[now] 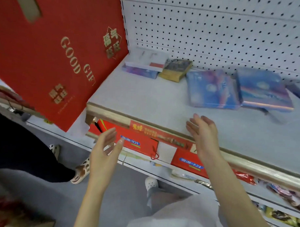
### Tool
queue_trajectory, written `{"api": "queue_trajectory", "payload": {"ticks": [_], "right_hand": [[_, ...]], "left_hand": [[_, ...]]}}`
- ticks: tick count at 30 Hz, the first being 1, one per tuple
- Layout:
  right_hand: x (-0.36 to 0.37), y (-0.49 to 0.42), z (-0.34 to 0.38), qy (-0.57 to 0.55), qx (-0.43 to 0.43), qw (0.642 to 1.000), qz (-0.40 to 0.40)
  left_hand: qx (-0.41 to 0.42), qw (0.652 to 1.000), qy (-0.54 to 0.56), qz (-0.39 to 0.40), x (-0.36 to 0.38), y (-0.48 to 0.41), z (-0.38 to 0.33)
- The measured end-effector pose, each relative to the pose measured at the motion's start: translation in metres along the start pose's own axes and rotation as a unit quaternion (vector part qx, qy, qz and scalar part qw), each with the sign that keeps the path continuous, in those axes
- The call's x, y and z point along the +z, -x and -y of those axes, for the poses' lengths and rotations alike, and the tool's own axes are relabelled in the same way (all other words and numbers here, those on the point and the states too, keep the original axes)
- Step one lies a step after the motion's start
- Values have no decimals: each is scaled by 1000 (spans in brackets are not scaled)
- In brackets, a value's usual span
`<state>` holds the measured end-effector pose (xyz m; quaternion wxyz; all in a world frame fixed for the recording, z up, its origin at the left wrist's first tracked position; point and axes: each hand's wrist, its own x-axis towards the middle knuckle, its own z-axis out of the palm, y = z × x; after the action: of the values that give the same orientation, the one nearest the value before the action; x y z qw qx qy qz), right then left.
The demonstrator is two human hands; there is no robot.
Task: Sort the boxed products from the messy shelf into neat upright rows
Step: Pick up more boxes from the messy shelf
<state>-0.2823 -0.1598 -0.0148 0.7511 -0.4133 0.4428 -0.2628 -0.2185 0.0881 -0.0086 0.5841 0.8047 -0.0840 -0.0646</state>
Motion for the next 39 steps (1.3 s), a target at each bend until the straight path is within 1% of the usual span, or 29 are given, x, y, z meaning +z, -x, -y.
{"api": "queue_trajectory", "payload": {"ticks": [2, 6, 10, 12, 14, 18, 21, 22, 24, 26, 27, 28, 35, 39], "right_hand": [[16, -25, 6, -91, 30, 994, -56], [36, -62, 13, -152, 41, 981, -113], [43, -84, 22, -175, 42, 975, -133], [43, -87, 22, -179, 34, 974, -137], [42, -89, 18, -164, 12, 974, -156], [44, -89, 19, -122, -26, 976, -178], [42, -86, 19, -86, -58, 979, -176], [42, -86, 17, -77, -64, 980, -172], [45, -84, 12, -80, -63, 980, -169], [48, -84, 5, -120, -51, 976, -174], [49, -84, 2, -139, -45, 973, -179], [49, -84, 0, -150, -43, 970, -185], [48, -86, -4, -171, -60, 963, -200], [44, -84, -7, -198, -82, 958, -191]], "left_hand": [[6, 1000, 4, -3, 5, -37, -2], [17, 999, 10, 30, 27, -101, -7], [31, 997, -12, 71, 50, -150, -10], [35, 995, -38, 88, 57, -175, -10], [62, 989, -80, 104, 64, -205, -13], [171, 958, -195, 120, 81, -272, -21], [197, 942, -228, 149, 102, -320, -27], [201, 932, -253, 167, 109, -334, -26], [225, 891, -336, 207, 120, -355, -15], [262, 842, -415, 225, 124, -363, -1], [275, 828, -435, 222, 123, -363, 5], [281, 823, -445, 217, 122, -361, 8], [280, 822, -464, 172, 109, -312, 7], [285, 825, -449, 192, 84, -252, 9]]}}
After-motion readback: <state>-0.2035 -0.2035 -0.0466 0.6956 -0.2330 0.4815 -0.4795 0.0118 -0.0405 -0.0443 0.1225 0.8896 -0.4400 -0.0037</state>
